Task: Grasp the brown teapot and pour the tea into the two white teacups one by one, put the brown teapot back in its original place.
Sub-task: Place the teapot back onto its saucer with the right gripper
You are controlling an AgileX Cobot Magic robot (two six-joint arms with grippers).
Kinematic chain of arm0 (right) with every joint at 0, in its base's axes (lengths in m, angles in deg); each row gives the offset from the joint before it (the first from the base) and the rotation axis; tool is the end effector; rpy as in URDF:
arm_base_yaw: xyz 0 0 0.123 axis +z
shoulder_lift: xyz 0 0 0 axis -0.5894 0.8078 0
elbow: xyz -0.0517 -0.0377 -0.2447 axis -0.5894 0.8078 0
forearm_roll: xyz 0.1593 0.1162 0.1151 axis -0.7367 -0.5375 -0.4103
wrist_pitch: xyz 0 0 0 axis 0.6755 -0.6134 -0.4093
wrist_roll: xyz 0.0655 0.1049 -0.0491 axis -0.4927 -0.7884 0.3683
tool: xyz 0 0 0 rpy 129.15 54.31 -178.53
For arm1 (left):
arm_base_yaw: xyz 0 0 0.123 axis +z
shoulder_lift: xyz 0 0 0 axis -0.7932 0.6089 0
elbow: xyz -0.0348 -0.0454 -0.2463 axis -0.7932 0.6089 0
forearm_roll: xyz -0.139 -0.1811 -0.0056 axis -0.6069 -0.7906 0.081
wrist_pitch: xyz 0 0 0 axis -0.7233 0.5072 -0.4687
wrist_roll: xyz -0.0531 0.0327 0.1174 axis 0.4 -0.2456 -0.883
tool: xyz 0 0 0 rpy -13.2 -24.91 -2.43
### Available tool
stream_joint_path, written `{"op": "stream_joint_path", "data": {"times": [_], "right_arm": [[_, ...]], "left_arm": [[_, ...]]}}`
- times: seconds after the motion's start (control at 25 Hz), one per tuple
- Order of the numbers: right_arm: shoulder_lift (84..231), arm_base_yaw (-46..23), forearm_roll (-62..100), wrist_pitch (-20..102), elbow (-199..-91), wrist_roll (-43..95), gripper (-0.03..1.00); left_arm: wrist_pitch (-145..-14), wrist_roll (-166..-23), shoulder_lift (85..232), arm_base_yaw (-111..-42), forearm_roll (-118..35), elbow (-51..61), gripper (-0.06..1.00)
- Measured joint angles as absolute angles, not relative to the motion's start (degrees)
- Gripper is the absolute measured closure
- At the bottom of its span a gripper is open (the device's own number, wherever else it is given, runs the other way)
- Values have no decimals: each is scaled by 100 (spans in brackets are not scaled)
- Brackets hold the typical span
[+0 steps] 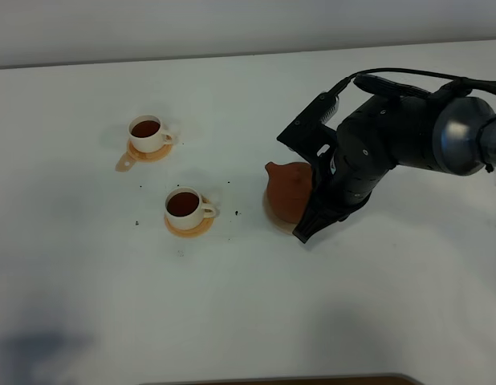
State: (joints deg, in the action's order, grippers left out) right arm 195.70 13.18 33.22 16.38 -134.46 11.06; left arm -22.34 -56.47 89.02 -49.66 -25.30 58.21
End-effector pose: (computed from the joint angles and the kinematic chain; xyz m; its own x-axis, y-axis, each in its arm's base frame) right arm 0.2456 0.2724 0.0982 -0.4263 -0.8525 -0.3025 -0.8663 0.4810 -0.1349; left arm 0.0532 0.0081 0.2326 -0.5333 -0.0772 -0.8424 -0.1117 0.9935 -0.0203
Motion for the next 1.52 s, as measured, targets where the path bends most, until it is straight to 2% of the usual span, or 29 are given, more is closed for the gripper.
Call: {"op": "stream_joint_path", "data": {"times": [0.36, 0.48, 0.56, 0.76, 0.92, 1.12, 1.32, 1.52], "right_arm": [[19609, 1318, 3316, 1645, -13446, 1039, 84], [19615, 1318, 3299, 1608, -13446, 1039, 81], [19616, 1318, 3281, 1596, -13446, 1039, 76], [19616, 1318, 3274, 1535, -13446, 1039, 54], [19403, 1318, 3274, 1237, -13446, 1039, 43], [18717, 1318, 3225, -28, -13446, 1025, 42], [18120, 1318, 2949, -1565, -13446, 957, 45], [17308, 1318, 2764, -1850, -13007, 933, 50]], "left_arm": [[-2234, -5647, 8902, -4966, -2530, 5821, 67], [-2234, -5647, 8902, -4966, -2530, 5821, 67], [-2234, -5647, 8902, -4966, -2530, 5821, 67], [-2234, -5647, 8902, -4966, -2530, 5821, 67], [-2234, -5647, 8902, -4966, -2530, 5821, 67], [-2234, -5647, 8902, -4966, -2530, 5821, 67], [-2234, -5647, 8902, -4966, -2530, 5821, 67], [-2234, -5647, 8902, -4966, -2530, 5821, 67]]}}
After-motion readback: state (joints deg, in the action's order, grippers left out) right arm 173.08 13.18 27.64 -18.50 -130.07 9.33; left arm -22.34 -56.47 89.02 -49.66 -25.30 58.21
